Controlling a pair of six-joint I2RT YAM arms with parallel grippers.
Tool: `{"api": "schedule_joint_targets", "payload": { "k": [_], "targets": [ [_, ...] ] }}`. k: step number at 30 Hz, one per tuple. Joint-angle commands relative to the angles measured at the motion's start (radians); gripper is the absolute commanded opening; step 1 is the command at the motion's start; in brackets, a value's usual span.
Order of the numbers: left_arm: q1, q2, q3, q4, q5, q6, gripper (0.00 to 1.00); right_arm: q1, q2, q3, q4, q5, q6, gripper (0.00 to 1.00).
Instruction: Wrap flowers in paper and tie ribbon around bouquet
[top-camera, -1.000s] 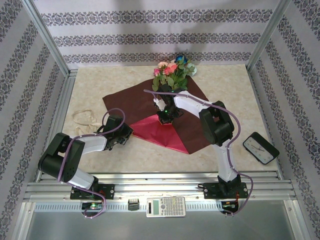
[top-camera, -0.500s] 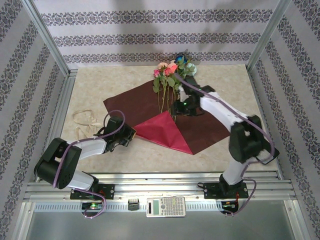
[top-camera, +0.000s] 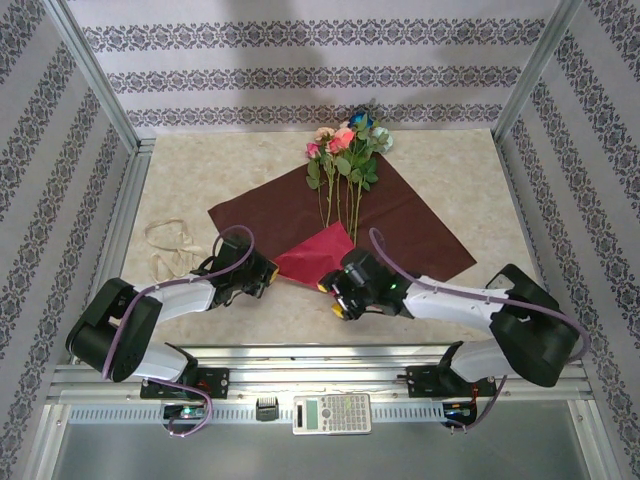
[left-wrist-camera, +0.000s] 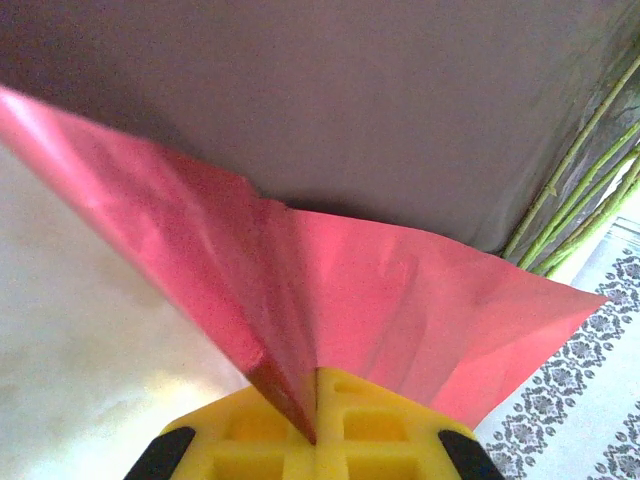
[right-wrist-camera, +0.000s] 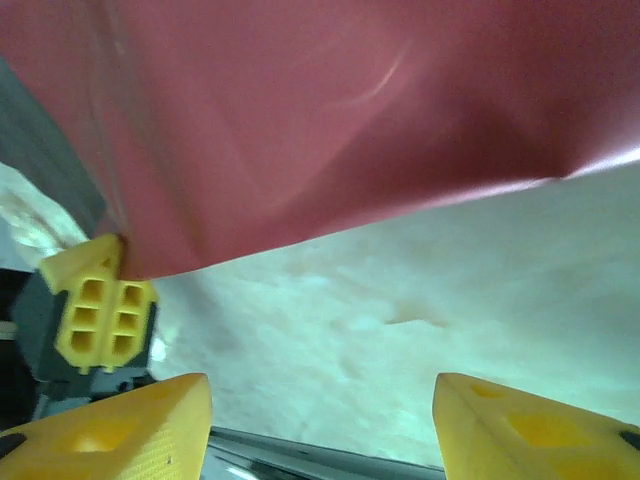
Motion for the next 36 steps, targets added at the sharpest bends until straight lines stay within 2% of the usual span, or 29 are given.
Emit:
{"api": "schedule_joint_targets", "payload": {
  "k": [1,4,8,14,18,23,26,28,29,31,36],
  "targets": [
    [-0.012,-0.007,-0.002,-0.011,0.031,-0.024,0.0,0.075,0.058,-0.021,0.296,0.215,0.356,0.61],
    [-0.013,-0.008,-0.001,-0.009,0.046,-0.023,0.0,0.13,0.147,-0.04,0.422,0.33,0.428,0.61],
    [-0.014,-0.013,-0.001,-0.014,0.069,-0.017,0.0,0.156,0.302,-0.039,0.619,0.393,0.461,0.59],
    [-0.013,-0.043,-0.009,-0.064,0.089,0.002,0.0,0.172,0.391,-0.053,0.703,0.535,0.456,0.52],
    [-0.01,-0.086,-0.009,-0.134,0.077,0.026,0.0,0.179,0.383,-0.076,0.668,0.57,0.462,0.32],
    [-0.006,-0.116,-0.003,-0.204,0.071,0.06,0.0,0.191,0.272,-0.124,0.448,0.574,0.492,0.0],
    [-0.005,-0.118,-0.004,-0.213,0.076,0.065,0.0,0.188,0.199,-0.135,0.324,0.568,0.475,0.0],
    [-0.006,-0.113,-0.005,-0.213,0.079,0.067,0.0,0.187,0.156,-0.146,0.251,0.561,0.474,0.13],
    [-0.006,-0.113,-0.004,-0.219,0.08,0.069,0.0,0.187,0.133,-0.154,0.213,0.559,0.472,0.24],
    [-0.006,-0.111,0.001,-0.229,0.076,0.075,0.0,0.185,0.102,-0.173,0.181,0.556,0.469,0.33],
    [-0.005,-0.109,0.004,-0.237,0.079,0.076,0.0,0.174,0.071,-0.237,0.176,0.569,0.472,0.34]
  ]
}}
